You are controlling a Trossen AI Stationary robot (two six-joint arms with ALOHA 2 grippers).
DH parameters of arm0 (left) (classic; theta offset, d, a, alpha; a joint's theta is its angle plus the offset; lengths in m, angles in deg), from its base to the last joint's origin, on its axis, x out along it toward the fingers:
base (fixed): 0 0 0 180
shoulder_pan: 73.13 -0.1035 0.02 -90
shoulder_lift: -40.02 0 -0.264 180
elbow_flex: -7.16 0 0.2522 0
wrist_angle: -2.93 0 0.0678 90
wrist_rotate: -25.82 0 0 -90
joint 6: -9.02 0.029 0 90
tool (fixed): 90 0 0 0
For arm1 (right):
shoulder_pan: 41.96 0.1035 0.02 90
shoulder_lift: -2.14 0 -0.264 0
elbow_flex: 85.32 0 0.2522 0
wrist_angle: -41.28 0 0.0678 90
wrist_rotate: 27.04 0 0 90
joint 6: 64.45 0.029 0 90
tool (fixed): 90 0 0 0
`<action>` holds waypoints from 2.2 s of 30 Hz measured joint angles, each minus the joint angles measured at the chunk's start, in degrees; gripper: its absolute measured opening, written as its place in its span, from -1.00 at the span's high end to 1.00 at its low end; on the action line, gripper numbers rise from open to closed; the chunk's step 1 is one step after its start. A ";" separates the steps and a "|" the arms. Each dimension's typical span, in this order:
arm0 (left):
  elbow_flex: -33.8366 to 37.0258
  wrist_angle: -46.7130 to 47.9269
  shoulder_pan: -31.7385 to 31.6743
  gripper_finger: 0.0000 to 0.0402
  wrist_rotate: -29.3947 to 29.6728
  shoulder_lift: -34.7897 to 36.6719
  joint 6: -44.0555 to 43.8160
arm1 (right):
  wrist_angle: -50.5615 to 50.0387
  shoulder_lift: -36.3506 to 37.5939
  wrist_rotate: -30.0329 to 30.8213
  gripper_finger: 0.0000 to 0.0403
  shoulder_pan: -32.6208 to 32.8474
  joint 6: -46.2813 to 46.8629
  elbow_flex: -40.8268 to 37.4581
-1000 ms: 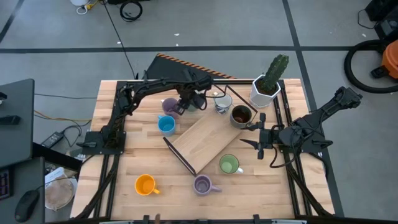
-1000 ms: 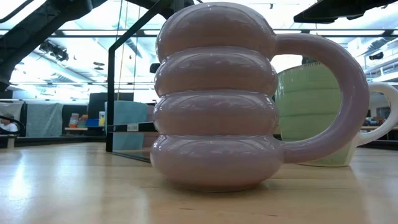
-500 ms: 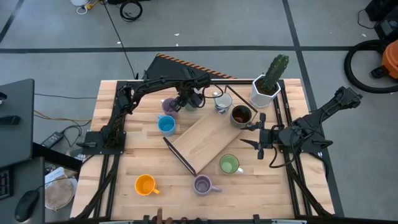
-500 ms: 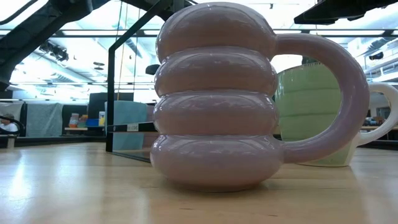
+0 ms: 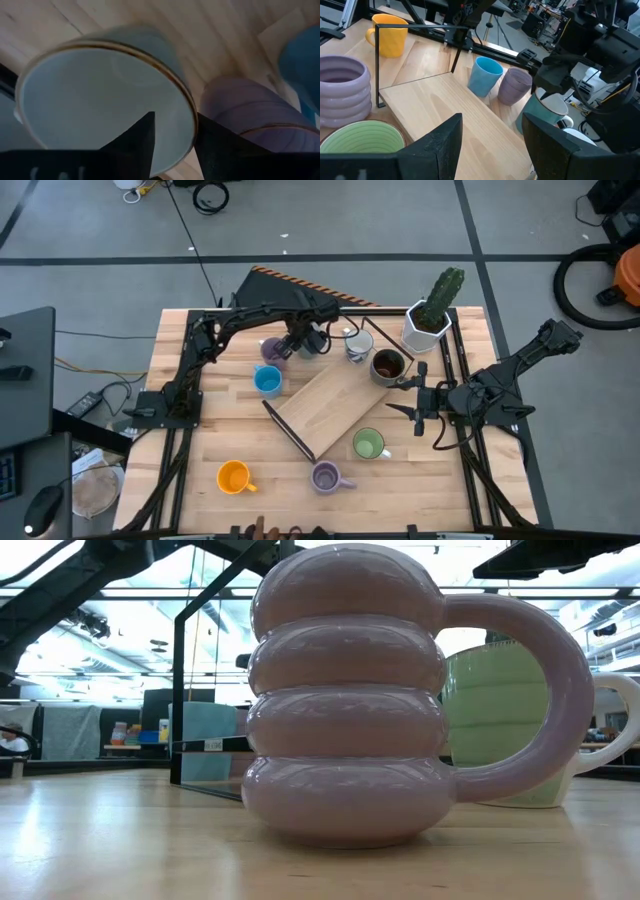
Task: Place coffee mugs
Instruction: Put the light green mug on the shelf
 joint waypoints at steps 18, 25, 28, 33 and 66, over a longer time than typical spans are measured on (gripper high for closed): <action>-0.07 -0.46 0.55 0.88 -3.05 0.11 -1.02 | 0.01 0.00 0.04 -0.04 -0.01 0.02 0.00; -0.07 -0.41 1.59 0.88 -3.26 0.11 -8.28 | -0.13 0.00 0.26 -0.04 0.01 0.06 0.00; -0.07 -0.70 1.64 0.88 -3.42 0.11 -15.22 | -0.14 0.00 0.28 -0.04 0.00 0.11 0.00; -0.07 -1.20 1.65 0.88 -2.80 0.11 -22.38 | -0.10 0.00 0.39 -0.04 -0.01 -0.07 0.00; -8.19 1.21 1.75 0.88 -6.96 2.10 -45.15 | -0.14 -0.02 0.44 -0.04 -0.04 -0.07 -0.02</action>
